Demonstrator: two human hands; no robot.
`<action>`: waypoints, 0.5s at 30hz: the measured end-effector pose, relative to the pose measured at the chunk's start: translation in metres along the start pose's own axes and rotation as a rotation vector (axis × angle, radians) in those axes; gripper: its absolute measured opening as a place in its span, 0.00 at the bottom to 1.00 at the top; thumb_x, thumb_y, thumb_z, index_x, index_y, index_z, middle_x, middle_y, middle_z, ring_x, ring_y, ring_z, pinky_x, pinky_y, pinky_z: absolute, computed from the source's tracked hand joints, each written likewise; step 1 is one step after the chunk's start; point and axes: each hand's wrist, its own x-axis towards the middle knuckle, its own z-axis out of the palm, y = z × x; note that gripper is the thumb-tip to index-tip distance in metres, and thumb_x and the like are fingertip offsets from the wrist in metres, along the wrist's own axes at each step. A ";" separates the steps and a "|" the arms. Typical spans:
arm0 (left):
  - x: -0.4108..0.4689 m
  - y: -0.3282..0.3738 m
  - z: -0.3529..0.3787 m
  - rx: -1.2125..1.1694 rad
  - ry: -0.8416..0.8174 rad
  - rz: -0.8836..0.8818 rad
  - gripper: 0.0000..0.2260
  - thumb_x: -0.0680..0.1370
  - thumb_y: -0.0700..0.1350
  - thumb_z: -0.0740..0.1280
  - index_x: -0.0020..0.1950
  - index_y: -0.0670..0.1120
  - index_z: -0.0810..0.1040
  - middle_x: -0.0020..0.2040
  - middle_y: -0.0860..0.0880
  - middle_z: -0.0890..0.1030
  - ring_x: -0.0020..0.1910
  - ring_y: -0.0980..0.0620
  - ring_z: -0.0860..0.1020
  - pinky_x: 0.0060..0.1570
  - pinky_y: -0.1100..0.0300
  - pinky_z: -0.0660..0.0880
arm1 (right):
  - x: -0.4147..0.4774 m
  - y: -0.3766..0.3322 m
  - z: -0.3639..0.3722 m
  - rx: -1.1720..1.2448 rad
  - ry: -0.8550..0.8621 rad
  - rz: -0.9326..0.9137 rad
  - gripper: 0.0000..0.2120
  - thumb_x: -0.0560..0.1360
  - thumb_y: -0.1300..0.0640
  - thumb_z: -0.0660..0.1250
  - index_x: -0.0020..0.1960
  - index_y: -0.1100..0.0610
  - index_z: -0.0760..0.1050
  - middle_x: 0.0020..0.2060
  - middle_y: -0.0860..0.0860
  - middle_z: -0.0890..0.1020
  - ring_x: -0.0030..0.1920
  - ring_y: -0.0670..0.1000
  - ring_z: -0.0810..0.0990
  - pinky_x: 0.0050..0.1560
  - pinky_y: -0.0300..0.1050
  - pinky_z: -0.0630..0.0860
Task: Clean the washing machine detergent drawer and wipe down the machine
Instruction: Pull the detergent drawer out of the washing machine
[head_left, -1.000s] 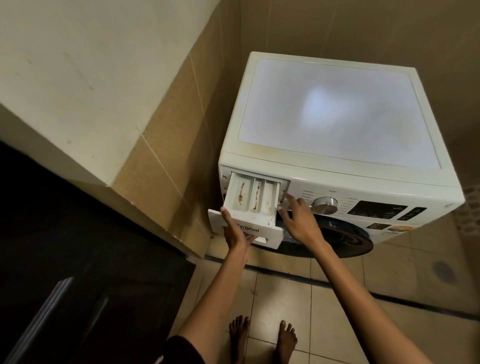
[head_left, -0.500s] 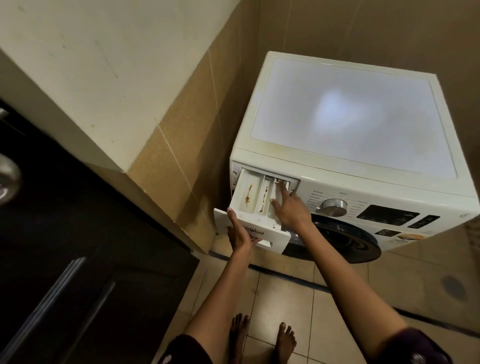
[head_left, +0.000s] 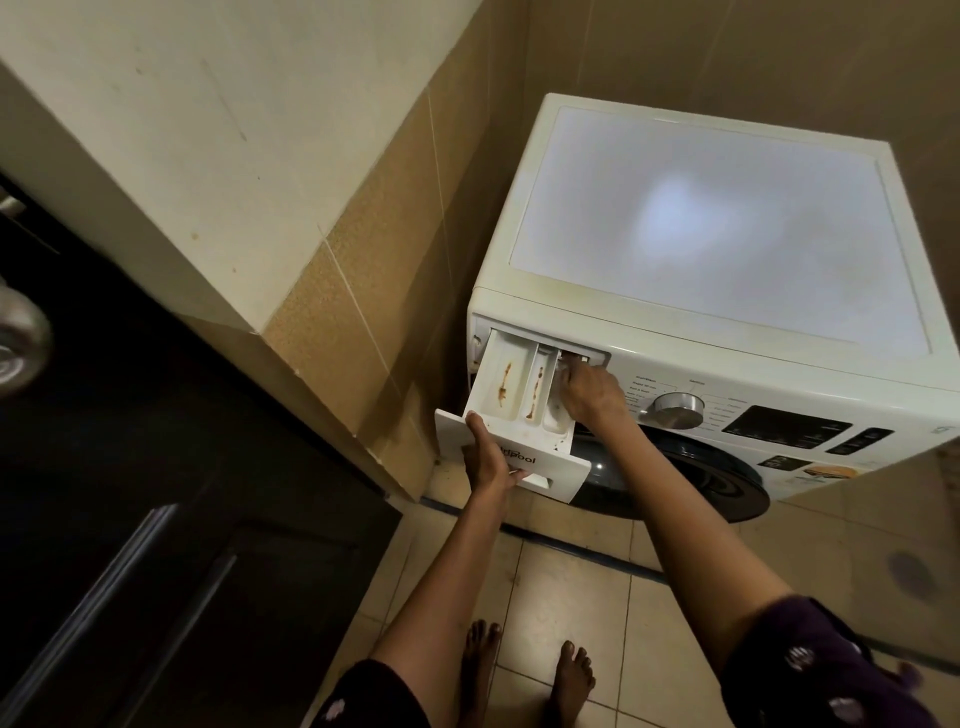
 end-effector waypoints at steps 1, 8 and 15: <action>-0.001 0.000 0.000 0.009 -0.001 -0.002 0.26 0.79 0.60 0.53 0.72 0.46 0.60 0.66 0.40 0.70 0.64 0.38 0.70 0.61 0.39 0.71 | 0.000 0.000 0.001 -0.005 -0.003 -0.002 0.19 0.81 0.55 0.47 0.68 0.57 0.67 0.56 0.62 0.79 0.55 0.62 0.77 0.51 0.51 0.73; -0.004 0.003 -0.004 0.059 -0.002 -0.004 0.26 0.79 0.60 0.51 0.72 0.45 0.60 0.66 0.40 0.71 0.63 0.39 0.72 0.60 0.41 0.73 | -0.010 0.003 0.010 -0.037 0.007 0.012 0.21 0.81 0.58 0.47 0.73 0.56 0.58 0.52 0.63 0.79 0.52 0.63 0.78 0.44 0.50 0.71; -0.010 -0.001 -0.017 0.084 0.015 -0.010 0.25 0.80 0.59 0.51 0.71 0.45 0.61 0.62 0.40 0.73 0.61 0.39 0.73 0.57 0.44 0.74 | -0.029 0.000 0.017 -0.042 0.019 0.002 0.23 0.81 0.58 0.46 0.76 0.55 0.51 0.45 0.62 0.80 0.45 0.61 0.78 0.40 0.50 0.71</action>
